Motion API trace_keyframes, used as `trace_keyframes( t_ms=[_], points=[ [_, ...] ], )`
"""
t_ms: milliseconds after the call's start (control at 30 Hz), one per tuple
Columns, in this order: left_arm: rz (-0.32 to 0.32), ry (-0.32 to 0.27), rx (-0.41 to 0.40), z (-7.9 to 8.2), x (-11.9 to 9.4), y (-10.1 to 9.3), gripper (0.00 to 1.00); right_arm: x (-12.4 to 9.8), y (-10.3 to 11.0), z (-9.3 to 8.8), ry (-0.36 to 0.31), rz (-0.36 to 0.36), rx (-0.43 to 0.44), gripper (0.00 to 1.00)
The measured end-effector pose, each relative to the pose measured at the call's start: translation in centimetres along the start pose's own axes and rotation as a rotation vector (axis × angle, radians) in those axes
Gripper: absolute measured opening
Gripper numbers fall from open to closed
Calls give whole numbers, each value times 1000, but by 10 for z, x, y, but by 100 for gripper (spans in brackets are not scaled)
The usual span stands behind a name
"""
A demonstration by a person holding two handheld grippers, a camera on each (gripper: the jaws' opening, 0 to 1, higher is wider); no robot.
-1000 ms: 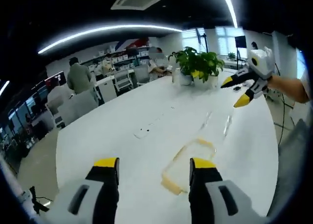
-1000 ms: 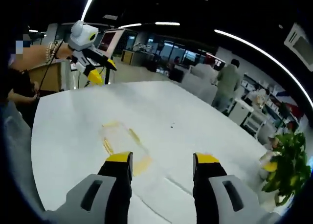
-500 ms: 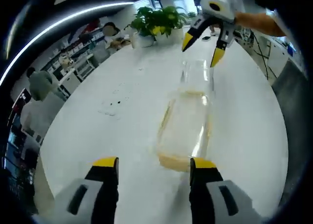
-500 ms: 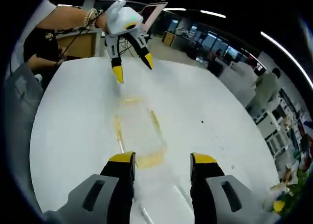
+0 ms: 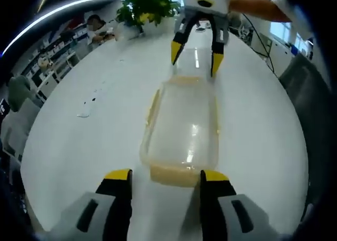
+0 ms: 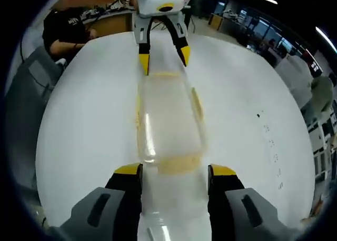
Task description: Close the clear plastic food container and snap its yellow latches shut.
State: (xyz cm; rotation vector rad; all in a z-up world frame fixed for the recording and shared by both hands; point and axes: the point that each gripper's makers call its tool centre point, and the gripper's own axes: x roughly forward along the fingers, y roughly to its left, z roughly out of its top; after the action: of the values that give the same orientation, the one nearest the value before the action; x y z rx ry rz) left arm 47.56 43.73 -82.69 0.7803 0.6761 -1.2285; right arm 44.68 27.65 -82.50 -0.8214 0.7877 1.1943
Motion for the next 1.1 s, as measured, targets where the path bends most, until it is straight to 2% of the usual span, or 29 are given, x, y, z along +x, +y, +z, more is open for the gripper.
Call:
trace_keyframes(
  t_ms=[100, 233, 367, 433, 533, 767, 867, 967, 1033, 1067, 1100],
  points=[
    [-20, -10, 26, 0, -1, 0, 43, 6, -3, 0, 24, 31, -39, 41],
    [-38, -8, 30, -1, -1, -2, 40, 11, -5, -3, 58, 67, -41, 45],
    [-52, -9, 39, -1, 0, -5, 40, 16, -2, -6, 90, 101, -60, 43],
    [-73, -10, 32, -1, 0, -10, 42, 18, -1, -7, 98, 113, -67, 43],
    [-70, -10, 31, 3, 0, -17, 42, 20, 0, -8, 105, 133, -64, 41],
    [-102, -26, 38, 4, 0, -22, 39, 23, 1, -9, 124, 153, -74, 40],
    [-113, -26, 32, 3, 0, -24, 41, 23, 3, -10, 129, 163, -77, 39],
    [-137, -15, 24, 1, 0, -30, 45, 23, 4, -9, 127, 168, -83, 39],
    [-175, 96, 42, -17, 1, -40, 47, 23, 4, -9, 131, 169, -84, 39],
    [-190, 105, 51, -19, 2, -43, 47, 23, 4, -9, 131, 169, -85, 39],
    [-170, 84, 41, -16, 5, -40, 47, 22, 4, -9, 133, 170, -86, 39]
  ],
)
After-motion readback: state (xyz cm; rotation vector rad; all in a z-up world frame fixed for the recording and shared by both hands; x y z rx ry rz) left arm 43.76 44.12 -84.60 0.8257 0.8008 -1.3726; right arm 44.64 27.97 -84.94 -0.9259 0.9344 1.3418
